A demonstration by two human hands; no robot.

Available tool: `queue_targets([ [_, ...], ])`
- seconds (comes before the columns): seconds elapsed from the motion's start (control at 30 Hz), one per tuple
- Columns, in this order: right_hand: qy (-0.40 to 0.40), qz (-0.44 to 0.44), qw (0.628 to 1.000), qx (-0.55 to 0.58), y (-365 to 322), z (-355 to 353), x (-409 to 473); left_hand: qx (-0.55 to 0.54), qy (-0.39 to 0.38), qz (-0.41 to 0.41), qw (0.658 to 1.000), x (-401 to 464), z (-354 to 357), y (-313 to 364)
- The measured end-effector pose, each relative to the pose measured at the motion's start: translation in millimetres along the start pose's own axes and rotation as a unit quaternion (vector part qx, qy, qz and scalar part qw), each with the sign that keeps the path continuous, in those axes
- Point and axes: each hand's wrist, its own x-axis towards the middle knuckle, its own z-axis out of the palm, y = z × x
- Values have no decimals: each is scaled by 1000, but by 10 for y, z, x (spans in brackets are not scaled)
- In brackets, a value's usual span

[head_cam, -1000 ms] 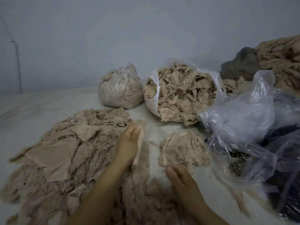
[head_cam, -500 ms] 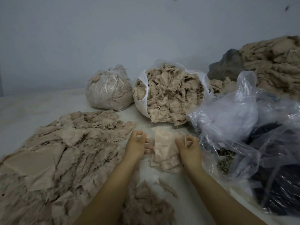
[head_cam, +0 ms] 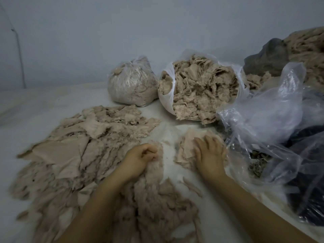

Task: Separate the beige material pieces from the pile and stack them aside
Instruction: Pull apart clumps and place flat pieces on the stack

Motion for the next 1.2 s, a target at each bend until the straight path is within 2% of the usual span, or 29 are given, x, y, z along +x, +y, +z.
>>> queue_targets([
  [0.03,40,-21,998,54,-97,-17,-117,31,-11,2,999,-39,-51,-20],
  [0.07,28,-38,994,100,-203,-37,-264,63,-26,3,998,-83,-96,-31],
  [0.13,-79,-69,987,125,-373,-8,-534,89,-50,8,995,-164,-142,-33],
  [0.2,-158,-82,972,154,-466,42,-698,54,-95,13,994,-243,-106,-10],
  [0.23,-155,-83,963,206,-483,61,-727,50,-131,13,990,-285,-69,-10],
  [0.3,-87,-42,937,336,-501,25,-723,137,-187,39,972,-358,-11,-68],
  [0.4,13,55,869,491,-487,-95,-614,235,-228,52,943,-438,-83,-111],
  [0.47,18,82,831,550,-505,-162,-565,236,-245,34,940,-446,-163,-108],
  [0.57,-13,77,808,584,-578,-186,-585,163,-262,52,950,-416,-219,-65],
  [0.6,-29,73,793,604,-609,-192,-608,84,-254,39,963,-415,-193,17],
  [0.67,-81,72,747,656,-705,-200,-650,-111,-185,-8,976,-409,-88,143],
  [0.7,-99,79,726,676,-724,-206,-660,-157,-146,-24,977,-367,11,148],
  [0.77,-104,103,696,703,-740,-220,-670,-72,-101,1,992,-318,200,154],
  [0.83,-69,135,702,696,-694,-249,-672,-15,-12,42,999,-289,310,29],
  [0.9,-35,171,712,680,-589,-274,-667,-98,110,11,989,-264,258,-92],
  [0.93,-29,188,710,678,-528,-284,-666,-124,144,-3,982,-249,213,-145],
  [1.03,-58,216,696,683,-436,-285,-673,-80,125,7,989,-206,171,-216],
  [1.13,-66,195,698,686,-509,-260,-671,-45,86,40,995,-210,233,-73],
  [1.2,-59,160,712,681,-591,-246,-653,-68,14,42,997,-249,315,22],
])
